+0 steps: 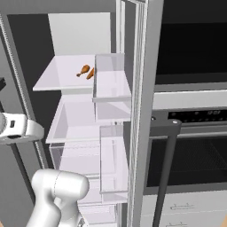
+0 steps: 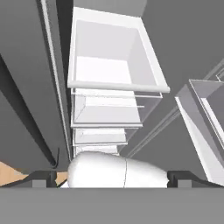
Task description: Place one carrot and one chicken drumstick in each tupperware on the nearby counter, to pack two identical lunches.
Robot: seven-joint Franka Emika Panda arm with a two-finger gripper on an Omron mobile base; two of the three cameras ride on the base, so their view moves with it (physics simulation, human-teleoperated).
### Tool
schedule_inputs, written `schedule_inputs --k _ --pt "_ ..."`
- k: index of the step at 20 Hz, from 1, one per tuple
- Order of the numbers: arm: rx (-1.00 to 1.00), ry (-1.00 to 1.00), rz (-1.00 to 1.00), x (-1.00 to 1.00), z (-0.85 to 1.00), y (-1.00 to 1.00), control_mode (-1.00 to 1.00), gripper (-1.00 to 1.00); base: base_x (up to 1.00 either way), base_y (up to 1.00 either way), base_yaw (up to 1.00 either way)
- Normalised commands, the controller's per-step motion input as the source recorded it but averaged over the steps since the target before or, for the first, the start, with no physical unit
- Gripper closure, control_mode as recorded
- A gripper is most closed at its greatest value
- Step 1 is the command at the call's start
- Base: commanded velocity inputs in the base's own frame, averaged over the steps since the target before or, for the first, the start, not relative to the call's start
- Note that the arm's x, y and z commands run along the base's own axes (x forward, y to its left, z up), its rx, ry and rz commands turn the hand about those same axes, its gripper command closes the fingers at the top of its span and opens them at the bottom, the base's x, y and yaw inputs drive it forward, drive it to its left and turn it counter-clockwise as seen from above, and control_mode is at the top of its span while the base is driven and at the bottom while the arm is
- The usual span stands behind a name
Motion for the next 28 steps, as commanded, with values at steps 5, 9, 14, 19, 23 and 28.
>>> schedule_inputs --k 5,9,14,19,23,28 --pt "-0.06 -0.27 0.0 0.79 0.79 -0.06 -1.0 -1.0 0.0 0.0 0.0" --pt "0.01 -0.07 0.0 1.0 0.74 -0.34 -1.0 -1.0 0.0 0.0 0.0" --pt "0.08 0.04 0.01 1.0 0.37 -0.41 -1.0 -1.0 0.0 0.0 0.0" --pt "0.02 0.29 0.06 1.0 0.0 -0.55 -1.0 -1.0 0.0 0.0 0.0" --pt "0.0 0.25 0.09 0.99 0.0 -0.1 -1.0 -1.0 0.0 0.0 0.0" --pt "0.0 0.06 0.03 0.98 -0.01 0.03 -1.0 -1.0 0.0 0.0 0.0"
